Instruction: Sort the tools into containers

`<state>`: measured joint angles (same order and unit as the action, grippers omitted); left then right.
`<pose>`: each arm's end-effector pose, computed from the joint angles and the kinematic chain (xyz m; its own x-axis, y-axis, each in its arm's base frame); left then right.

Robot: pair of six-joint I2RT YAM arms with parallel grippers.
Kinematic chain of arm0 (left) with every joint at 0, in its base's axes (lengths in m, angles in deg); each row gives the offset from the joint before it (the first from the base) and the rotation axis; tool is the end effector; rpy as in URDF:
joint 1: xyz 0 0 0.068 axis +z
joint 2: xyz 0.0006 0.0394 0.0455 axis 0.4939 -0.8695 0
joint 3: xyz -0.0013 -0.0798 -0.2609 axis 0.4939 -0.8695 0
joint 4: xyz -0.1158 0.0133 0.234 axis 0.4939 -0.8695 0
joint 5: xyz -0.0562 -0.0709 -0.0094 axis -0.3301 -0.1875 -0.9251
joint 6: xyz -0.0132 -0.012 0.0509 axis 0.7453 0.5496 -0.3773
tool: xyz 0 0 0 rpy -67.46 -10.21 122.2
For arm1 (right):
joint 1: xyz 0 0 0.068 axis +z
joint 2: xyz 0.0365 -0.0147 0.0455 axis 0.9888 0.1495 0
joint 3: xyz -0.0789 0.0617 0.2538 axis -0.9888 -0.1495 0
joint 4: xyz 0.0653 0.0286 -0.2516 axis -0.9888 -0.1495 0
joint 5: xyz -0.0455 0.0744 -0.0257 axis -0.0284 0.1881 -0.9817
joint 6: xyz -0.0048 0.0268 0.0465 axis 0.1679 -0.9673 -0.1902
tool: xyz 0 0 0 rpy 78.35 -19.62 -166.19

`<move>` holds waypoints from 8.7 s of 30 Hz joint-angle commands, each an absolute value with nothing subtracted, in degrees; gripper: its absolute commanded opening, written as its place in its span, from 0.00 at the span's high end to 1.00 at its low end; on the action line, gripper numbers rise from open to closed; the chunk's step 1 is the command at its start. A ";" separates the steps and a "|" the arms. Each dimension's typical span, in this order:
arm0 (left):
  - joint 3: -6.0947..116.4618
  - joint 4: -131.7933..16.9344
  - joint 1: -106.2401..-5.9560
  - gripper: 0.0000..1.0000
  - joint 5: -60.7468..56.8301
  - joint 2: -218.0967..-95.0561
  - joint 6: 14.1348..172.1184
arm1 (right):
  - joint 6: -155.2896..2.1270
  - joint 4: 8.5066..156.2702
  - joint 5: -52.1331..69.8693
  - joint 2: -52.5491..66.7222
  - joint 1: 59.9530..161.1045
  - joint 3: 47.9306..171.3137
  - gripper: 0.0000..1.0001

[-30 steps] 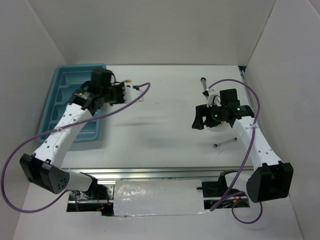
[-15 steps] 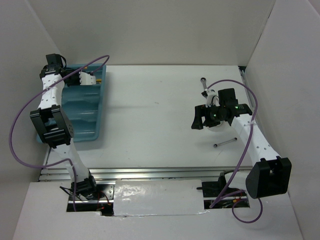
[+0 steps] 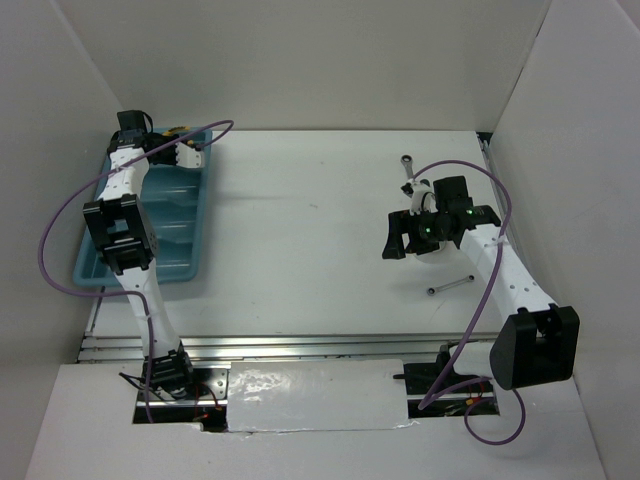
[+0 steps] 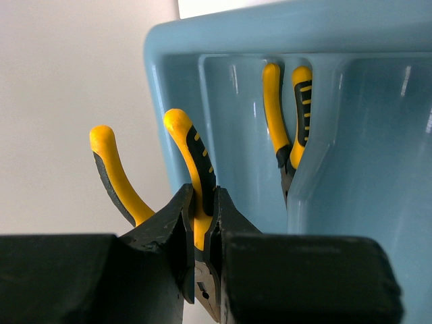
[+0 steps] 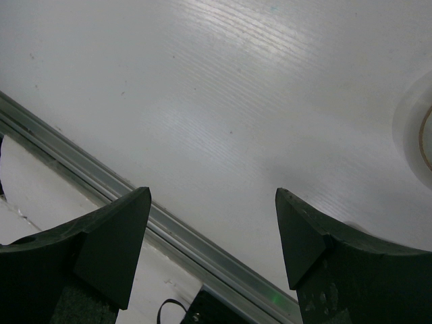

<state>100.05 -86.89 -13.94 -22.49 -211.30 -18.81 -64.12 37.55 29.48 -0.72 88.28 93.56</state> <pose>0.5077 0.1246 0.2500 0.2268 0.9589 -0.1706 0.5936 0.0028 0.8048 0.2465 0.0468 0.2763 -0.8140 -0.1854 -0.5504 -0.4287 0.8312 0.3539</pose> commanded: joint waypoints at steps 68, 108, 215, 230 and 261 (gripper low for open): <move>37.07 -81.60 -24.42 0.05 -27.88 -137.42 78.29 | -51.14 27.44 7.90 25.86 103.68 114.50 1.00; 34.60 -82.73 -38.80 0.09 -11.46 -146.46 97.02 | -62.39 41.32 7.81 -10.96 100.33 103.00 0.00; 69.76 -50.12 -8.16 0.02 0.70 -181.73 67.74 | -65.11 37.55 25.84 -12.12 73.40 96.12 0.02; 51.31 -66.82 -18.26 0.05 -14.53 -152.81 80.40 | -66.43 31.50 10.55 19.94 72.27 120.43 0.30; 44.45 -73.16 -22.74 0.01 -15.76 -147.26 83.13 | -42.70 23.13 -1.50 51.51 67.60 139.37 0.22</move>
<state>44.51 -74.38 -22.57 -15.81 -148.68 83.24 -44.49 24.22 -1.47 51.10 66.53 136.51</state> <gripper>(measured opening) 0.993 0.788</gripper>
